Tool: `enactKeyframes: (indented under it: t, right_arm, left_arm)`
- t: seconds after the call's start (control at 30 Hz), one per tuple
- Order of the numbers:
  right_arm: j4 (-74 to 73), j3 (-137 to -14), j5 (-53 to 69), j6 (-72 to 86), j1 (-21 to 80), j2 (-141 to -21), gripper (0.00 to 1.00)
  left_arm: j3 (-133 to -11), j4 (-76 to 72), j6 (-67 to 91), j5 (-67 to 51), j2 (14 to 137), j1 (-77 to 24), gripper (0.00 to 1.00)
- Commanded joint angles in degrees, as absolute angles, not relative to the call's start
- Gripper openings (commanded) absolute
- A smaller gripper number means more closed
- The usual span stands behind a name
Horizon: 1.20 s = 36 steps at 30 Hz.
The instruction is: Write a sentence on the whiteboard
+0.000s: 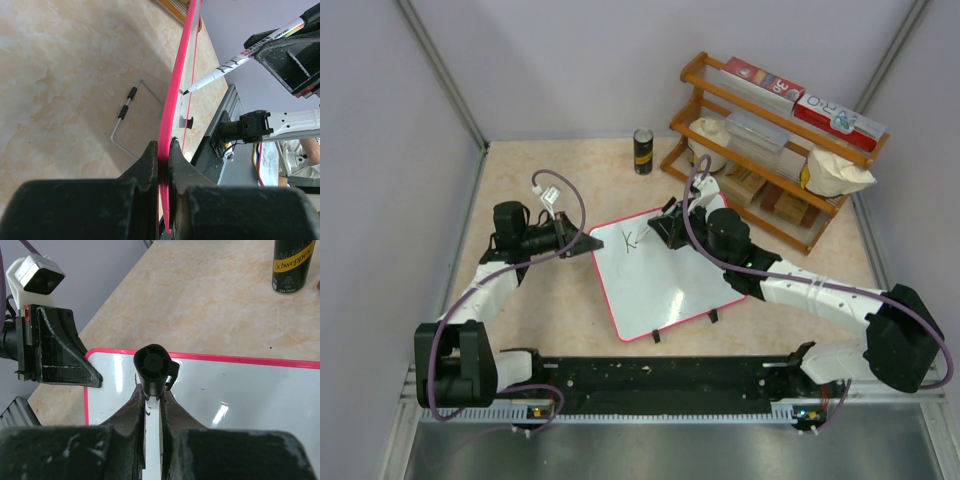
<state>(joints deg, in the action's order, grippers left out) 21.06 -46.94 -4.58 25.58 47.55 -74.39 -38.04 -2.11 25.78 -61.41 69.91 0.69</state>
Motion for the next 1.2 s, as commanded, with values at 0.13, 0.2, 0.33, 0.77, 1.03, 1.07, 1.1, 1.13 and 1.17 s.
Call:
enactKeyframes:
  t: [0.13, 0.2, 0.33, 0.77, 1.03, 1.07, 1.1, 1.13, 1.17]
  right_arm:
    - [19.7, -49.5, -8.3, 24.8, 46.9, -73.9, 0.00]
    - [19.5, -49.5, -9.0, 25.0, 46.8, -73.8, 0.00]
    - [19.2, -49.7, -9.7, 25.0, 46.6, -73.7, 0.00]
    - [19.2, -50.6, -9.9, 25.3, 46.1, -74.2, 0.00]
    - [20.0, -51.2, -8.8, 25.8, 46.1, -74.9, 0.00]
    - [20.0, -51.4, -8.3, 25.8, 46.1, -75.0, 0.00]
    - [19.8, -51.6, -7.9, 25.9, 46.1, -75.2, 0.00]
    - [19.9, -51.8, -7.6, 25.8, 46.1, -75.3, 0.00]
    - [19.9, -51.8, -7.0, 25.9, 46.1, -75.4, 0.00]
  left_arm:
    - [-37.5, -1.1, 20.3, -55.5, 70.0, 0.2, 0.00]
    - [-37.5, -1.1, 20.3, -55.5, 70.0, 0.2, 0.00]
    - [-37.7, -1.0, 20.1, -55.5, 70.0, 0.2, 0.00]
    - [-37.6, -1.0, 20.0, -55.4, 70.0, 0.3, 0.00]
    - [-37.6, -0.9, 20.0, -55.4, 69.9, 0.2, 0.00]
    - [-37.5, -1.0, 20.0, -55.4, 70.0, 0.2, 0.00]
    - [-37.6, -1.0, 20.0, -55.4, 70.0, 0.3, 0.00]
    - [-37.5, -1.0, 20.0, -55.3, 70.0, 0.3, 0.00]
    - [-37.5, -1.0, 20.0, -55.4, 70.0, 0.2, 0.00]
